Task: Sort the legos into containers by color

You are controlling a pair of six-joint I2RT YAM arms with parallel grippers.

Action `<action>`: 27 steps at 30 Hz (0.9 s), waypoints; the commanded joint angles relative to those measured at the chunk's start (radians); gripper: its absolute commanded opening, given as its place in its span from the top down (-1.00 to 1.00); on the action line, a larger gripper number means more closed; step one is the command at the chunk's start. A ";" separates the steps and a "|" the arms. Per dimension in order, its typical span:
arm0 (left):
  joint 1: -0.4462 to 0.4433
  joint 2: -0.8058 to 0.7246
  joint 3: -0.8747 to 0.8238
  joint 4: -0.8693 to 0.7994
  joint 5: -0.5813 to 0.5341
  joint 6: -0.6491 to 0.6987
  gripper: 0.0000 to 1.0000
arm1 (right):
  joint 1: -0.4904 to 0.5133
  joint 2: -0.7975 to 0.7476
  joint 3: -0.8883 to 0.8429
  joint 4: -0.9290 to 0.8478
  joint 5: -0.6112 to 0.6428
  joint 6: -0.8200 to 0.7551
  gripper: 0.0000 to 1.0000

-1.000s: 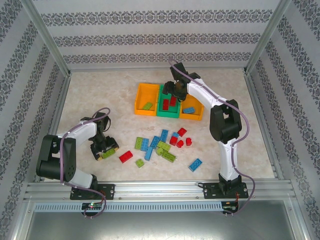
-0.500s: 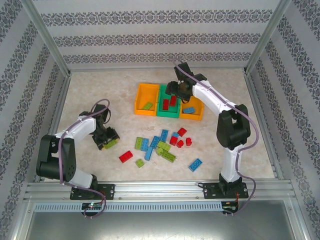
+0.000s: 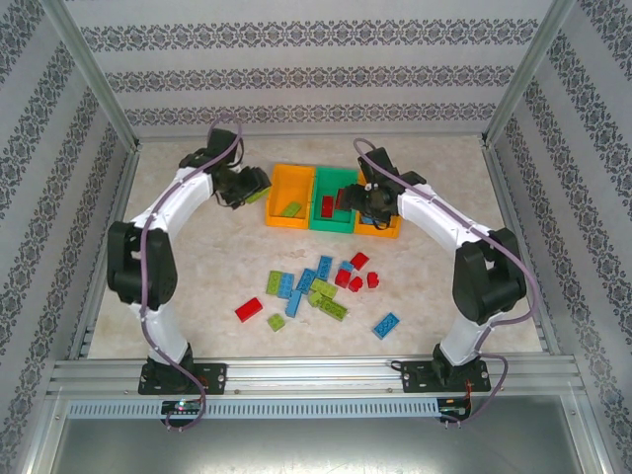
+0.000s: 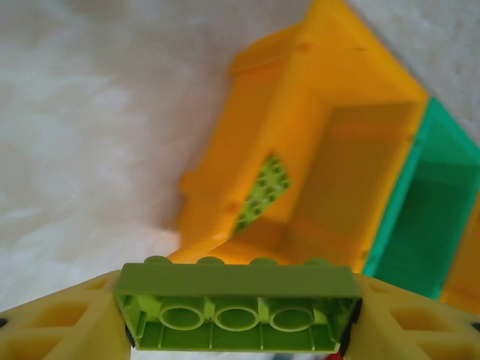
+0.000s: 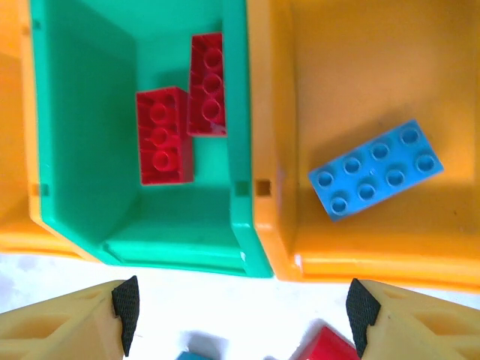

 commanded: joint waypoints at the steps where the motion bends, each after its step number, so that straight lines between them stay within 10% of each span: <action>1: -0.035 0.080 0.115 -0.008 0.050 0.029 -0.17 | 0.020 -0.071 -0.061 0.023 -0.004 0.014 -0.52; 15: -0.086 0.304 0.327 0.008 0.105 -0.043 -0.32 | 0.072 -0.224 -0.266 0.027 0.044 0.102 -0.53; 27: -0.112 0.243 0.298 0.008 0.091 -0.016 -0.87 | 0.078 -0.310 -0.322 -0.013 0.085 0.080 -0.55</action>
